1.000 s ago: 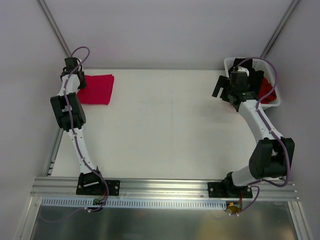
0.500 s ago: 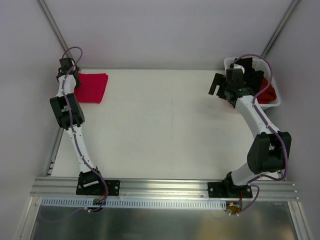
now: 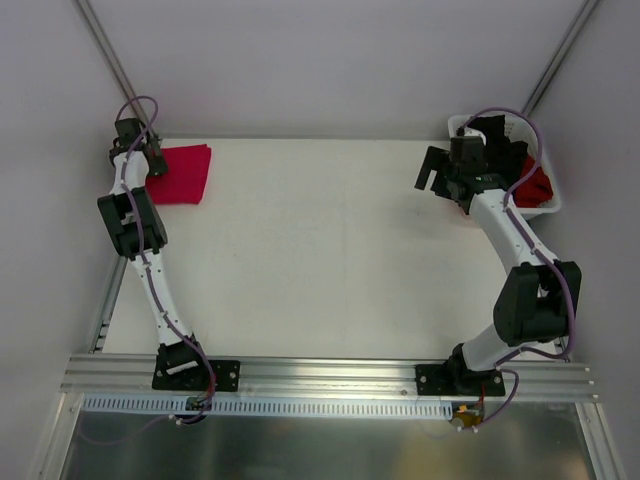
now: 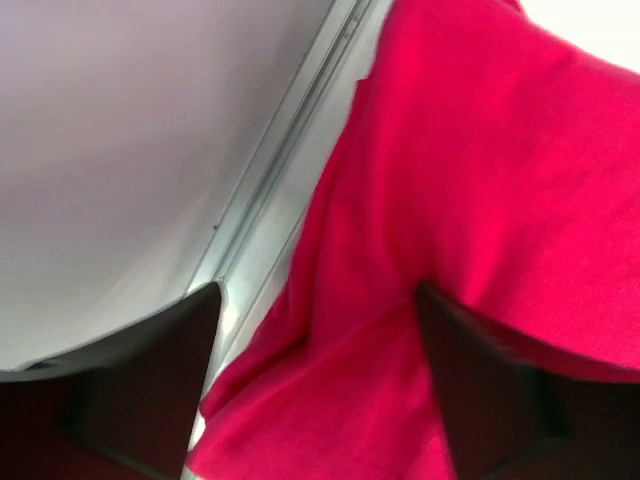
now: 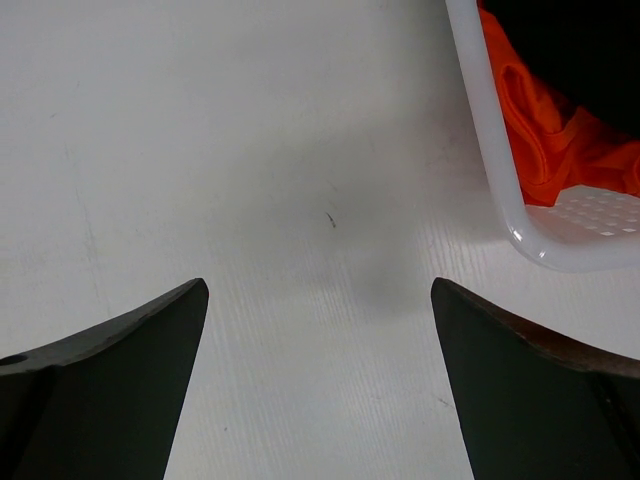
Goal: Fold and stack the t-shirts
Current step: Neatly place the folded tshirt to the corner, then reset both grippers
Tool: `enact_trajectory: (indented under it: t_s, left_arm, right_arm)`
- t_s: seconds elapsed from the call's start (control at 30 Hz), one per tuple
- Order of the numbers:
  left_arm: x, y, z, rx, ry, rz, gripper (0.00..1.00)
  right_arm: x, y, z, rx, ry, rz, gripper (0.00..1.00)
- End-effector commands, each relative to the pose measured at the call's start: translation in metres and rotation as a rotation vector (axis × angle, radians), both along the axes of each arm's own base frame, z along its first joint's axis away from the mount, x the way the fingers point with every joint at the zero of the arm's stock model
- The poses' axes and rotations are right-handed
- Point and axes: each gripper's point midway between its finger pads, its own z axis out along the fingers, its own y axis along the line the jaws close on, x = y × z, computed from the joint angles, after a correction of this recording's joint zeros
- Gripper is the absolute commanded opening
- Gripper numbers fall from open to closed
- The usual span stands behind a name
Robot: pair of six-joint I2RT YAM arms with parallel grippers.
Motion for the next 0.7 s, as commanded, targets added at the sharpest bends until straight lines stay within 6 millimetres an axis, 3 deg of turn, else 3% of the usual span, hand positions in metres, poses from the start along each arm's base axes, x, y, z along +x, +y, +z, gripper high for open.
enact_trajectory:
  t_s: [0.0,0.03,0.07,0.1,0.13,0.17,0.23,0.27,0.3,0.33,0.37,0.4,0.43,0.47,0.5,0.6,0.63,0.67]
  left_arm:
    - [0.004,-0.001,0.067,0.01,-0.122,0.033,0.83]
    - [0.001,0.001,0.075,0.018,-0.131,0.052,0.87]
    - [-0.002,0.001,0.098,0.029,-0.167,0.069,0.91]
    - [-0.007,0.003,0.103,0.023,-0.177,0.106,0.99]
    - [-0.01,0.001,0.111,0.019,-0.194,0.125,0.99]
    - [-0.015,-0.001,0.132,0.011,-0.239,0.151,0.99]
    - [-0.025,-0.008,0.132,-0.025,-0.241,0.167,0.99]
    - [-0.031,-0.013,0.153,-0.032,-0.282,0.171,0.99]
    - [-0.034,-0.018,0.159,-0.055,-0.304,0.179,0.99]
    - [-0.039,-0.027,0.153,-0.089,-0.293,0.162,0.99]
    - [-0.045,-0.035,0.172,-0.096,-0.326,0.149,0.99]
    - [-0.05,-0.04,0.179,-0.102,-0.336,0.139,0.99]
    - [-0.06,-0.047,0.166,-0.12,-0.304,0.136,0.99]
    - [-0.066,-0.062,0.179,-0.154,-0.331,0.099,0.99]
    - [-0.076,-0.072,0.164,-0.203,-0.31,0.11,0.99]
    - [-0.079,-0.105,0.174,-0.304,-0.384,0.039,0.99]
    - [-0.087,-0.112,0.153,-0.333,-0.351,0.036,0.99]
    - [-0.09,-0.118,0.151,-0.35,-0.358,0.028,0.99]
  right_arm:
    - [0.011,0.009,0.035,0.023,-0.097,0.031,0.99]
    - [0.011,0.011,0.039,0.03,-0.108,0.043,0.99]
    - [0.012,0.013,0.045,0.038,-0.13,0.059,0.99]
    - [0.012,0.016,0.049,0.046,-0.142,0.071,0.99]
    - [0.01,0.021,0.052,0.064,-0.15,0.096,0.99]
    - [0.01,0.024,0.062,0.078,-0.184,0.114,0.99]
    - [0.005,0.032,0.066,0.088,-0.209,0.156,0.99]
    - [0.0,0.033,0.077,0.089,-0.241,0.168,0.99]
    - [-0.005,0.034,0.077,0.087,-0.244,0.171,0.99]
    - [-0.007,0.031,0.083,0.063,-0.271,0.179,0.99]
    - [-0.01,0.033,0.088,0.073,-0.289,0.187,0.99]
    - [-0.017,0.034,0.101,0.078,-0.327,0.195,0.99]
    - [-0.022,0.038,0.103,0.103,-0.334,0.214,1.0]
    - [-0.026,0.041,0.106,0.111,-0.342,0.228,0.99]
    - [-0.031,0.041,0.112,0.116,-0.354,0.235,0.99]
    - [-0.044,0.048,0.12,0.193,-0.383,0.233,0.99]
    - [-0.05,0.055,0.122,0.222,-0.385,0.268,0.99]
    - [-0.054,0.058,0.119,0.237,-0.361,0.28,0.99]
